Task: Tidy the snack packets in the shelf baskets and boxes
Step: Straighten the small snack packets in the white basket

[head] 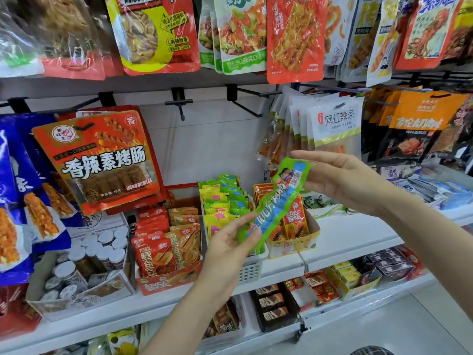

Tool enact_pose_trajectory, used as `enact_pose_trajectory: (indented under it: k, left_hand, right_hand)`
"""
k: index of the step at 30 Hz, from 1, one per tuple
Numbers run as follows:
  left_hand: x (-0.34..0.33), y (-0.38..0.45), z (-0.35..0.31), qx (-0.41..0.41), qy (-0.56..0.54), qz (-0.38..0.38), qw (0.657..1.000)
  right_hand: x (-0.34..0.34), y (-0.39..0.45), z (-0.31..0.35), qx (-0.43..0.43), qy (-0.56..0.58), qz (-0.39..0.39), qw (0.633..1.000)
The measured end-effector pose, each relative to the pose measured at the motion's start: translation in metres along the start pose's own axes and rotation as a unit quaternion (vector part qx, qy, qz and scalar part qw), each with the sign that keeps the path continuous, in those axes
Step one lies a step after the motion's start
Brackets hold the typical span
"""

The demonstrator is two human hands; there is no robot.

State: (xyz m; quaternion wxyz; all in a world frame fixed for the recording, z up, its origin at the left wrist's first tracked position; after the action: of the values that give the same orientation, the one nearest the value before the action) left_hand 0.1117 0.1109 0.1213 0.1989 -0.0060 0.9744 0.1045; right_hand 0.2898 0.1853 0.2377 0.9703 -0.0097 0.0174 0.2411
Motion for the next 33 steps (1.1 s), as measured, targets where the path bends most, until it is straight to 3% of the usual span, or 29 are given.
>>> enact_pose_trajectory:
  k: [2, 4, 7, 9, 13, 16, 18, 20, 23, 33]
  left_hand:
    - [0.007, 0.004, -0.012, -0.074, 0.069, -0.013, 0.995]
    - [0.009, 0.009, -0.016, -0.110, 0.132, -0.013, 0.985]
    - [0.008, 0.019, -0.019, -0.146, 0.239, 0.012, 0.960]
    - [0.011, 0.026, -0.022, -0.172, 0.290, 0.040, 0.941]
    - [0.036, 0.040, -0.033, -0.207, 0.467, 0.020, 0.860]
    - [0.034, 0.053, -0.023, -0.158, 0.547, 0.068, 0.820]
    - [0.020, 0.058, -0.006, -0.120, 0.590, 0.157, 0.783]
    - [0.008, 0.059, 0.010, -0.119, 0.648, 0.230, 0.716]
    - [0.013, 0.059, 0.024, -0.126, 0.704, 0.268, 0.646]
    - [0.028, 0.042, 0.024, -0.177, 0.675, 0.250, 0.671]
  right_hand:
    - [-0.004, 0.000, -0.005, -0.034, 0.012, 0.018, 0.999]
    - [-0.004, 0.001, -0.007, -0.037, -0.047, 0.002, 0.998]
    - [0.003, 0.002, 0.000, 0.007, -0.180, -0.075, 0.981]
    - [0.016, -0.001, 0.011, 0.039, -0.200, -0.134, 0.970]
    - [0.040, -0.015, 0.033, 0.098, -0.336, -0.244, 0.904]
    - [0.045, -0.016, 0.028, 0.083, -0.447, -0.289, 0.842]
    - [0.044, -0.014, 0.021, 0.078, -0.457, -0.292, 0.836]
    - [0.038, -0.012, 0.016, 0.080, -0.461, -0.281, 0.838]
    - [0.023, -0.008, 0.012, 0.088, -0.472, -0.253, 0.840]
    - [-0.024, 0.024, 0.004, 0.109, -0.481, -0.160, 0.855]
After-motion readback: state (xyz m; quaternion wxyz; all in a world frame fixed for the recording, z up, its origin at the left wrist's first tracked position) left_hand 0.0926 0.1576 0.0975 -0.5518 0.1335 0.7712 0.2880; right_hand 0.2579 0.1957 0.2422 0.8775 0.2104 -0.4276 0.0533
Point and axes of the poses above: each hand's wrist, its own y-axis towards the middle knuckle, its own x-axis out of the back of the hand, z = x × y, the point moved 10 cm from there along y, towards the middle knuckle, and after that the axes turned 8 degrees about -x, right-handed, at the moved point
